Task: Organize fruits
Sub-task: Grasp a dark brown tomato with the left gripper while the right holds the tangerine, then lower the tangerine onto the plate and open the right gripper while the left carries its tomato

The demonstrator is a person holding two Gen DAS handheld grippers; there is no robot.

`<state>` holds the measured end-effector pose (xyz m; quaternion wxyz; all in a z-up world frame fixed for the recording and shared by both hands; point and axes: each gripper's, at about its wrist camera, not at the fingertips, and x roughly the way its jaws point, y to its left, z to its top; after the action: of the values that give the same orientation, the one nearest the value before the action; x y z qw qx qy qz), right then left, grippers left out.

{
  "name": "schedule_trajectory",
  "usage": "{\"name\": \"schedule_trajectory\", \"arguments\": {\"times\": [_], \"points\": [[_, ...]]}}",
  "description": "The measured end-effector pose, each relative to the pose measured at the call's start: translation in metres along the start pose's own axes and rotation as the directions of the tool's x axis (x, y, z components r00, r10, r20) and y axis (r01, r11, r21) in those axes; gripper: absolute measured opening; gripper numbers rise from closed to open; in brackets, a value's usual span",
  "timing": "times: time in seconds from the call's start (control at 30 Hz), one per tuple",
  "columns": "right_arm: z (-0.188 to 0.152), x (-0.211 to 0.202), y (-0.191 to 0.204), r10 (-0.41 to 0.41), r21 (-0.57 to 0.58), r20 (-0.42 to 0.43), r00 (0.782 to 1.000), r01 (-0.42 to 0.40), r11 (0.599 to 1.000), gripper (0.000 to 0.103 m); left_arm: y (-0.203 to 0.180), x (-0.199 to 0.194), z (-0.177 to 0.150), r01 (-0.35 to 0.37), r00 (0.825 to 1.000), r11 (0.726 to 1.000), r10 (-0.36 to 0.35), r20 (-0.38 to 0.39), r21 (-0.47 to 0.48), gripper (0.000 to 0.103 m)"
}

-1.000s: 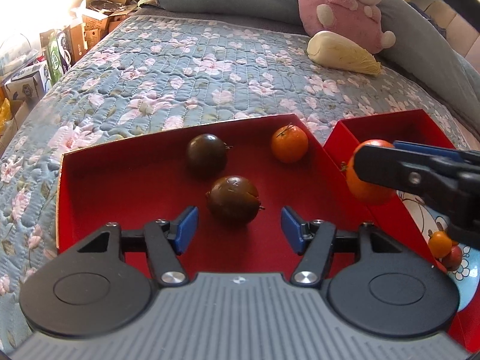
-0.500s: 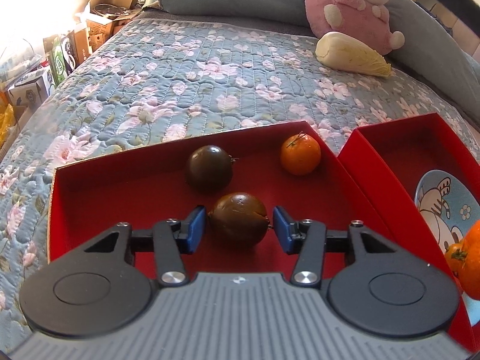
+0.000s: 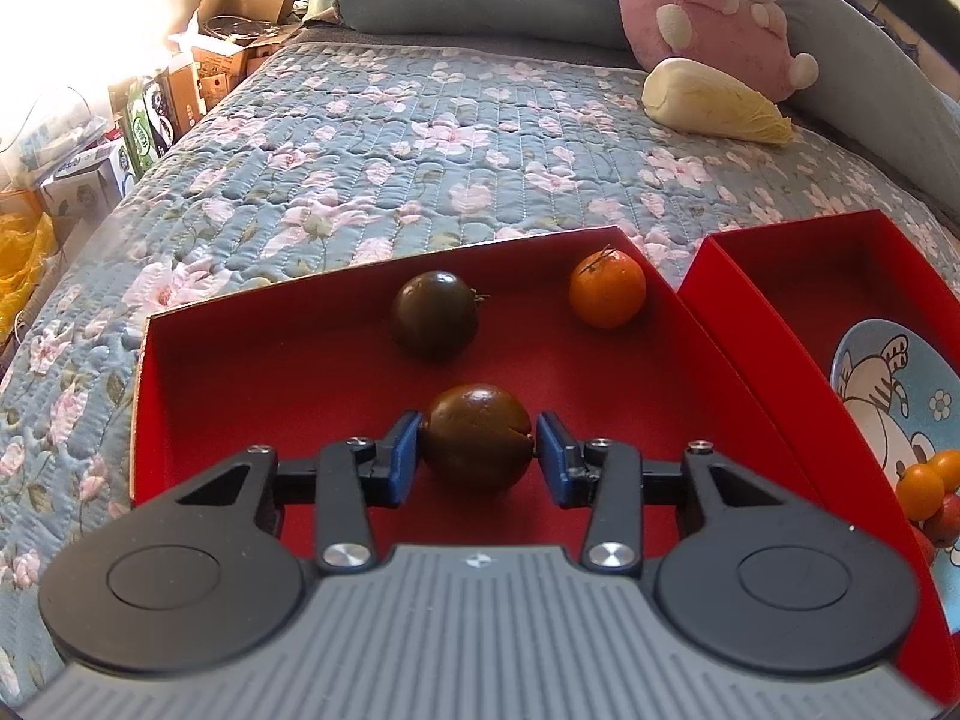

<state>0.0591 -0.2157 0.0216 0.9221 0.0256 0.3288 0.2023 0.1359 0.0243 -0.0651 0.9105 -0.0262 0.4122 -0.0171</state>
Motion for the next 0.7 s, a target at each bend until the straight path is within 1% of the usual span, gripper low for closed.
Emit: {"name": "schedule_trajectory", "arguments": {"times": [0.07, 0.2, 0.3, 0.43, 0.57, 0.7], "points": [[-0.004, -0.005, -0.010, -0.017, 0.010, 0.003, 1.000, 0.017, 1.000, 0.040, 0.001, -0.006, -0.002, -0.010, 1.000, 1.000, 0.010, 0.006, -0.004, 0.047], [-0.014, -0.014, -0.038, -0.072, 0.041, 0.000, 0.997, 0.072, 0.997, 0.040, 0.000, -0.020, -0.004, -0.005, 1.000, 1.000, 0.005, 0.025, -0.014, 0.047], [-0.025, -0.017, -0.065, -0.132, 0.071, -0.017, 0.991, 0.133, 0.989, 0.040, -0.004, -0.030, -0.004, -0.004, 0.999, 1.000, 0.004, 0.041, -0.009, 0.047], [-0.040, -0.020, -0.096, -0.188, 0.098, -0.047, 0.981, 0.192, 0.977, 0.040, -0.012, -0.041, -0.003, 0.002, 0.998, 1.000, -0.002, 0.059, 0.005, 0.047], [-0.049, -0.017, -0.114, -0.212, 0.106, -0.060, 0.975, 0.217, 0.970, 0.040, -0.023, -0.051, -0.001, 0.024, 0.997, 1.000, -0.026, 0.079, 0.016, 0.047], [-0.045, -0.003, -0.124, -0.216, 0.115, -0.058, 0.975, 0.222, 0.968, 0.040, -0.037, -0.059, -0.002, 0.046, 0.995, 0.998, -0.049, 0.087, 0.034, 0.047]]}}
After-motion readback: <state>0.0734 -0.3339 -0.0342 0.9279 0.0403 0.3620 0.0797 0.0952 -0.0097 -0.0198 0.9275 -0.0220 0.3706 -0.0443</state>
